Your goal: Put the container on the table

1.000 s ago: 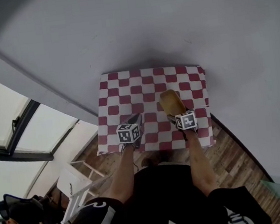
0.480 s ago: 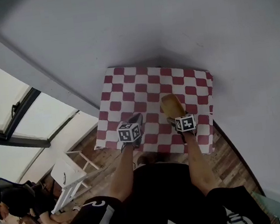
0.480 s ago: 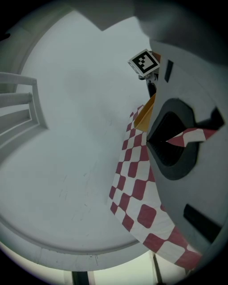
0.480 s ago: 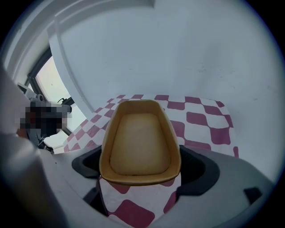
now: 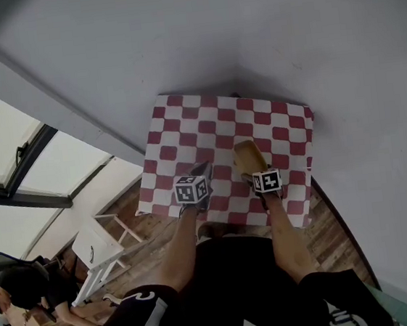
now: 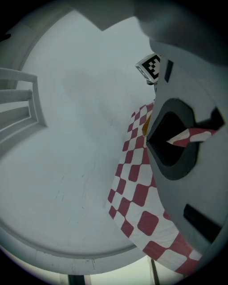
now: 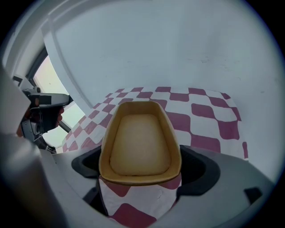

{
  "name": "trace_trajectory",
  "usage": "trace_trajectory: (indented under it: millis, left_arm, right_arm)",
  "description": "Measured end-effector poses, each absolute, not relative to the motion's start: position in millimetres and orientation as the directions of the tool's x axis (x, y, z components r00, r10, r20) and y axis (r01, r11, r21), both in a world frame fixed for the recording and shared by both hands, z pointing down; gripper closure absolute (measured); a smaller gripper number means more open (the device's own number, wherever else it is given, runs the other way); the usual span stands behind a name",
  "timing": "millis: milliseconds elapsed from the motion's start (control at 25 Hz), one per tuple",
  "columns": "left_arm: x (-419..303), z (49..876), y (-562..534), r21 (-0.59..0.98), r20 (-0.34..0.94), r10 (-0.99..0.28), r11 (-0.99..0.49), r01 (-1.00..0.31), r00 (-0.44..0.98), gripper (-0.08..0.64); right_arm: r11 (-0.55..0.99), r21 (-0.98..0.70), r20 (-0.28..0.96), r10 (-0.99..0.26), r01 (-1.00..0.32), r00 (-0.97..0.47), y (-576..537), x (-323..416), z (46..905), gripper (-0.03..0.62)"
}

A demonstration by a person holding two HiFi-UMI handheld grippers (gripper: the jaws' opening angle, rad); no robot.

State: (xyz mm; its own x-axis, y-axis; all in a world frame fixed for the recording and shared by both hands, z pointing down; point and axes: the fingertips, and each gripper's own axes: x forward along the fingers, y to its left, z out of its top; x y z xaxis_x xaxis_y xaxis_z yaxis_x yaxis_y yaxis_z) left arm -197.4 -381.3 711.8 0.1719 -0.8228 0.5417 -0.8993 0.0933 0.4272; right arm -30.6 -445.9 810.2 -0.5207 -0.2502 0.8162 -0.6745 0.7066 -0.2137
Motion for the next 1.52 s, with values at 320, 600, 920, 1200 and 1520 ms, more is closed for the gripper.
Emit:
trace_trajectory:
  millis: [320, 600, 920, 1200, 1520]
  left_arm:
    - [-200, 711, -391, 0.429, 0.546, -0.819, 0.09, -0.899, 0.178, 0.535]
    - [-202, 709, -390, 0.437, 0.545, -0.819, 0.097, -0.894, 0.178, 0.535]
    - [-211, 702, -389, 0.433, 0.544, -0.822, 0.104, -0.896, 0.168, 0.535]
    - [-213, 693, -384, 0.422, 0.535, -0.827, 0.085, -0.903, 0.173, 0.535]
    - [-225, 668, -376, 0.402, 0.509, -0.846, 0.068, -0.913, 0.161, 0.535]
  right_arm:
    - [0.69, -0.227, 0.826, -0.237, -0.688, -0.51, -452, -36, 818, 0.064]
    - [0.628, -0.266, 0.833, -0.232, -0.731, -0.503, -451, -35, 825, 0.052]
    - [0.591, -0.308, 0.822, -0.229, -0.746, -0.521, -448, -38, 822, 0.034]
    - [0.565, -0.329, 0.811, -0.242, -0.757, -0.533, -442, -36, 818, 0.015]
    - [0.572, -0.267, 0.764, -0.366, -0.776, -0.532, -453, -31, 776, 0.017]
